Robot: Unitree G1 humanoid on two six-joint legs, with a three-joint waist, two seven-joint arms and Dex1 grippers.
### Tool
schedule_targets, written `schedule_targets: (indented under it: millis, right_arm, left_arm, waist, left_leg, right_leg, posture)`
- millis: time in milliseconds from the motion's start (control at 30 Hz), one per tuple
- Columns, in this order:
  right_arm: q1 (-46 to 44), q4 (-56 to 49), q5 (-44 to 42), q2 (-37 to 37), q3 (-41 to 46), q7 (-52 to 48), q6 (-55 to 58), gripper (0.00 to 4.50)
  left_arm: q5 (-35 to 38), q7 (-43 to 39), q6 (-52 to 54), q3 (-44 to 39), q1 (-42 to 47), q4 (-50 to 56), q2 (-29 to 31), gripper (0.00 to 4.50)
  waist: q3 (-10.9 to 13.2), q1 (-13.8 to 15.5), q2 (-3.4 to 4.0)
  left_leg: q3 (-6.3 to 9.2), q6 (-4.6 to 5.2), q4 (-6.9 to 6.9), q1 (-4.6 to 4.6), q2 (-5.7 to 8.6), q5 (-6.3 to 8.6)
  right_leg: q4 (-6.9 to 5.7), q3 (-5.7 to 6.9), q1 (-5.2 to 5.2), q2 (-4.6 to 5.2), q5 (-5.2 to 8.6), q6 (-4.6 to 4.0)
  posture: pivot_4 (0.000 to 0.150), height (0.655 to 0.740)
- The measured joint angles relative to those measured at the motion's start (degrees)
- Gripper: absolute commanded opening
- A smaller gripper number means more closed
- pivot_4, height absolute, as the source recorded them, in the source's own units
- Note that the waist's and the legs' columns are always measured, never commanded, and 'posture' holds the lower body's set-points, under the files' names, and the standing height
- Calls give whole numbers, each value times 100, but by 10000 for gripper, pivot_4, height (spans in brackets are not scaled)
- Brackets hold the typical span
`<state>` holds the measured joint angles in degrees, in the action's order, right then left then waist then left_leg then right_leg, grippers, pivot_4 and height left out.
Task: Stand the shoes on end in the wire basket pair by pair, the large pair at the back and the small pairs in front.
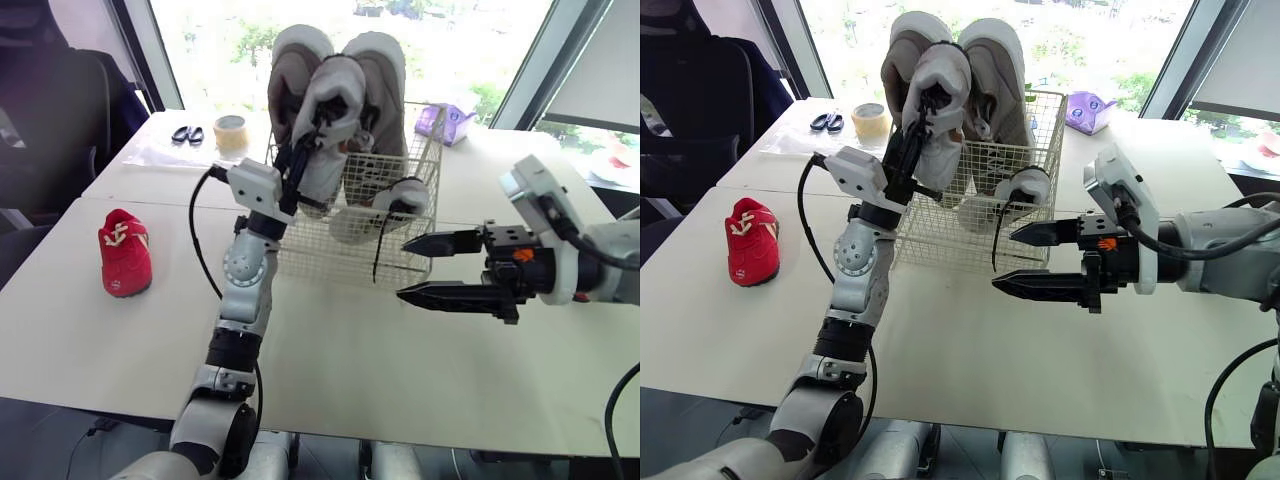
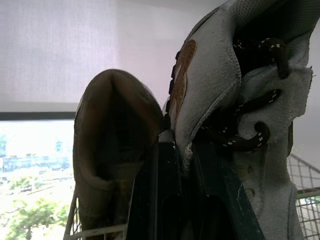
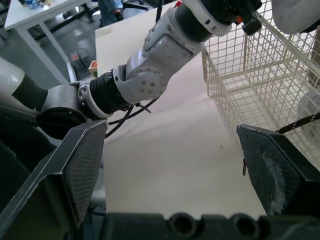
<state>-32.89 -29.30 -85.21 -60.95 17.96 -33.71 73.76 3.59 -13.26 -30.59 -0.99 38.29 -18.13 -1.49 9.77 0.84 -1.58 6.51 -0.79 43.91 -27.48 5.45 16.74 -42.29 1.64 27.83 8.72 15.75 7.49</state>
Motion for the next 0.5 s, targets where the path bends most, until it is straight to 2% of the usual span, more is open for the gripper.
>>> schedule_targets:
  millis: [133,233,367,500]
  right_arm:
    - [291,-192,-563,-170,100,603,-238,45000]
    - [402,-219,-826,-309,101,902,-429,45000]
    - [587,-325,-943,-353,105,1101,-686,45000]
    - [658,-340,-854,-336,46,1142,-943,45000]
  left_arm:
    - [-151,349,-378,-69,233,-685,18,271]
    - [204,263,-144,-110,284,-757,-92,271]
    - [563,198,637,-99,-108,-109,-129,271]
    - [574,231,1225,-46,-691,479,-41,271]
  waist:
    - [-1,3,1]
    - [-15,4,25]
    - [-26,-19,44]
    - [-37,-1,63]
  left_leg:
    - [2,9,1,14,1,5]
    - [3,15,6,26,2,8]
    - [3,19,0,43,1,9]
    - [3,19,-7,54,-3,9]
  right_leg:
    - [22,3,-28,-1,-4,7]
    - [31,5,-49,0,-5,9]
    - [34,4,-63,-2,-4,9]
    - [32,4,-68,-6,-4,9]
  posture:
    - [1500,6595]
    - [1500,6595]
    - [1500,6595]
    - [1500,6595]
